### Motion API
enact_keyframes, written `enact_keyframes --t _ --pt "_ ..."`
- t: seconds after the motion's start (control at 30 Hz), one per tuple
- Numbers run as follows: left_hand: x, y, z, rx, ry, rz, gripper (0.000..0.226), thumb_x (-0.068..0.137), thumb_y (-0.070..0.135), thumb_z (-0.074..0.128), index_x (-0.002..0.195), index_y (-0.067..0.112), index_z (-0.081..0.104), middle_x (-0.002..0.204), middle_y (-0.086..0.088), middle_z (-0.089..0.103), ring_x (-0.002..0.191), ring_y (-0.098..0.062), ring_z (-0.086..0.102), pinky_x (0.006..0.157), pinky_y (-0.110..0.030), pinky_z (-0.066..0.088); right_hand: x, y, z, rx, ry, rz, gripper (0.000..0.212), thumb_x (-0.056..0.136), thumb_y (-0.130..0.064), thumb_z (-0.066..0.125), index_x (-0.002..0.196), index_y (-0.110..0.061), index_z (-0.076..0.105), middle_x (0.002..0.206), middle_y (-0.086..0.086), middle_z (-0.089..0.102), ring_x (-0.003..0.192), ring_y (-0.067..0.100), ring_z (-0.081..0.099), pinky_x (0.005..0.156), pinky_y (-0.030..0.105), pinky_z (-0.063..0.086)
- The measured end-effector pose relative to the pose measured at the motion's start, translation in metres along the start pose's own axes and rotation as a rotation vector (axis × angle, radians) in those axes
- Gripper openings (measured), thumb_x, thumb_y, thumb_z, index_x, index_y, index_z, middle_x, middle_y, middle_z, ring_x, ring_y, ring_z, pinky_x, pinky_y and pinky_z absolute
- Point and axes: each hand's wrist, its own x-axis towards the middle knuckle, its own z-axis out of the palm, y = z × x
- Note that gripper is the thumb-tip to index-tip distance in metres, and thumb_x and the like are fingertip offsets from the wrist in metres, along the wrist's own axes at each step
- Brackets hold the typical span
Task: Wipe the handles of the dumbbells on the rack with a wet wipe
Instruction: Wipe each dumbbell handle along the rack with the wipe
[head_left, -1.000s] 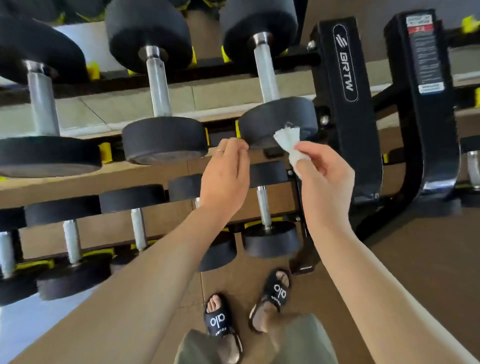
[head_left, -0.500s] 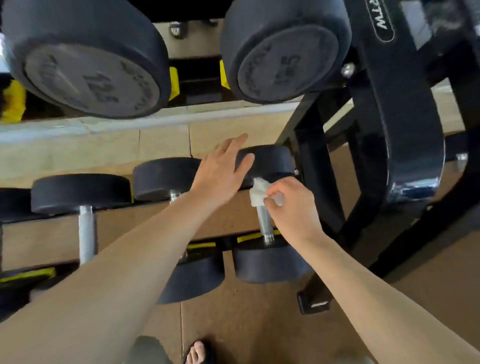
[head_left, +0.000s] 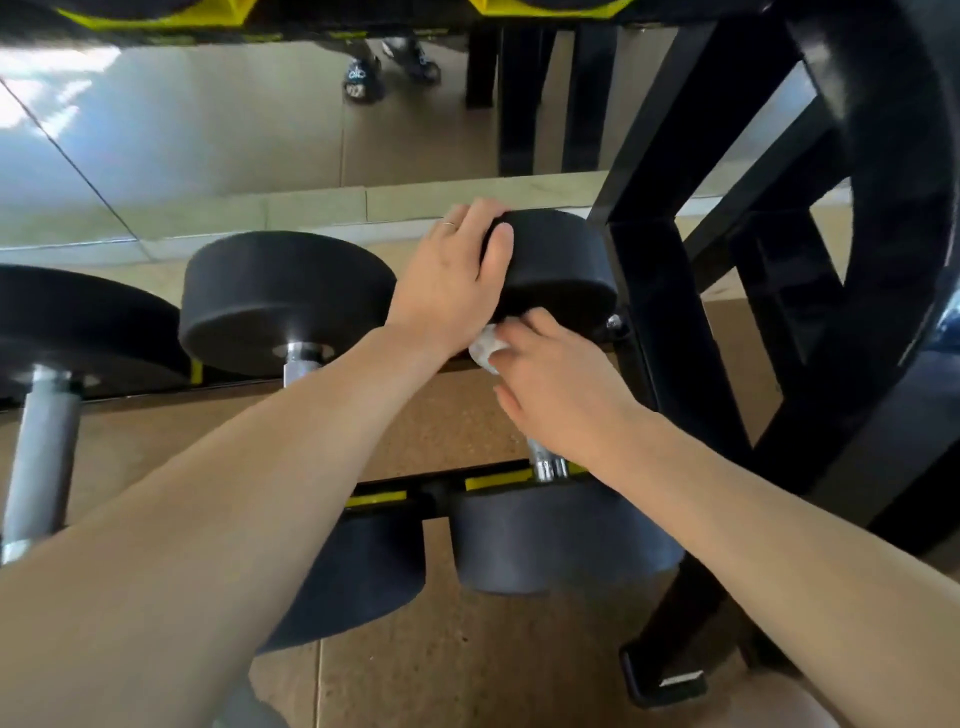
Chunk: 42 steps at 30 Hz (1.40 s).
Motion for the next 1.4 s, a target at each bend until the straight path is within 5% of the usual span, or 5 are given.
enact_keyframes --t 0.37,0.8,1.07,1.27,1.4 --pt "-0.003 -0.008 0.015 -0.048 0.181 0.004 0.035 0.105 0.020 0.029 0.122 0.011 0.059 0.112 -0.004 0.060 0.104 -0.022 0.052 0.090 -0.042 0.045 0.016 0.007 0.005 -0.047 -0.059 -0.083 0.018 0.074 0.011 0.066 0.090 0.004 0.062 0.090 0.019 0.055 0.097 0.040 0.051 0.081 0.051 0.050" --pt "-0.005 -0.008 0.016 -0.091 0.222 0.000 0.038 0.102 0.019 0.029 0.120 0.012 0.061 0.110 -0.004 0.063 0.100 -0.019 0.053 0.082 -0.038 0.045 0.001 0.012 -0.002 0.552 0.179 0.627 0.021 0.096 -0.016 0.057 0.092 -0.013 0.077 0.086 0.001 0.069 0.075 0.012 0.064 0.066 0.022 0.052" --pt "-0.003 -0.011 0.018 -0.115 0.227 0.017 0.047 0.099 0.028 0.025 0.123 0.012 0.062 0.110 -0.003 0.063 0.103 -0.018 0.054 0.082 -0.036 0.047 0.003 0.039 0.015 2.061 -0.137 1.104 0.030 0.095 -0.002 0.045 0.121 0.003 0.057 0.108 0.018 0.070 0.085 0.022 0.073 0.065 0.029 0.058" --pt "-0.002 -0.012 0.019 -0.127 0.240 0.010 0.049 0.098 0.031 0.024 0.123 0.012 0.063 0.111 -0.003 0.063 0.103 -0.018 0.055 0.082 -0.035 0.048 0.006 0.032 0.013 1.391 -0.030 1.033 0.019 0.086 -0.025 0.065 0.099 -0.015 0.073 0.099 0.004 0.074 0.091 0.016 0.069 0.086 0.032 0.054" --pt "-0.001 -0.015 0.019 -0.113 0.240 0.015 0.048 0.097 0.029 0.025 0.122 0.012 0.062 0.111 -0.003 0.063 0.103 -0.019 0.054 0.082 -0.038 0.047 -0.002 0.019 -0.006 0.760 0.208 0.557 0.008 0.088 -0.019 0.067 0.087 -0.016 0.074 0.086 -0.002 0.067 0.076 0.005 0.059 0.070 0.012 0.043"
